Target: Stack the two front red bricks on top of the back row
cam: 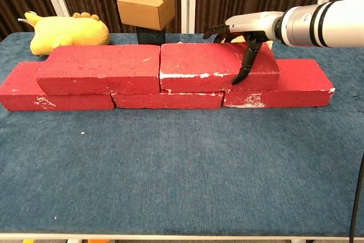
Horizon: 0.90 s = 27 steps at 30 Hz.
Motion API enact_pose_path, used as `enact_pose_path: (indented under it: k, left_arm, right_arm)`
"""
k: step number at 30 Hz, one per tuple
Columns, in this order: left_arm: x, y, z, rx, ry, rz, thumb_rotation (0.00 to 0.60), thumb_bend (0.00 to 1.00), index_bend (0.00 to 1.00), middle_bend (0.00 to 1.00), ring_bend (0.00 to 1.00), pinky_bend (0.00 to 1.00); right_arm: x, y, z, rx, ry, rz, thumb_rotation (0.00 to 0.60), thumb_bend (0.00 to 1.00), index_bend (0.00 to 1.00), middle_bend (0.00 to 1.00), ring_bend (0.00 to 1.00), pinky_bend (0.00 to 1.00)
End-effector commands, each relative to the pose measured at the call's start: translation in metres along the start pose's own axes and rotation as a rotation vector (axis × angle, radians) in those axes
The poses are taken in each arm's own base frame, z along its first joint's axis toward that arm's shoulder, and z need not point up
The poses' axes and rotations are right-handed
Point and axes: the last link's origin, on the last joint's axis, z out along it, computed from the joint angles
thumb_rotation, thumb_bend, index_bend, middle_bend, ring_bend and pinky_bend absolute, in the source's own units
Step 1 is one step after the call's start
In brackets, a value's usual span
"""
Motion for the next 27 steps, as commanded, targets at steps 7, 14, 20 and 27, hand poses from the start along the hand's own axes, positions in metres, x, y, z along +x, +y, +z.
enact_pose_path:
  k: [7,14,20,27]
  left_arm:
    - [0.0006,-0.0002,0.0001,0.0,0.002,-0.002,0.6,0.0,0.0,0.0,0.0,0.0]
    - [0.0002,-0.0016,0.0003,0.004,-0.001,-0.011,0.6,0.0,0.0,0.0,0.0,0.0]
    - [0.001,-0.002,0.0001,0.003,0.0,-0.014,0.6,0.0,0.0,0.0,0.0,0.0]
    - [0.0009,-0.0026,-0.0001,0.005,0.0,-0.019,0.6,0.0,0.0,0.0,0.0,0.0]
  right_arm:
    - [-0.001,-0.0012,0.0,0.004,-0.01,0.006,0.6,0.01,0.0,0.21,0.16,0.0]
    - [-0.0005,-0.0021,-0.0006,0.009,-0.023,0.013,0.6,0.0,0.0,0.08,0.03,0.0]
    - [0.0004,-0.003,-0.0012,0.014,-0.021,0.015,0.6,0.0,0.0,0.0,0.0,0.0]
    - [0.0019,-0.0028,-0.0034,0.017,0.001,0.023,0.6,0.0,0.0,0.0,0.0,0.0]
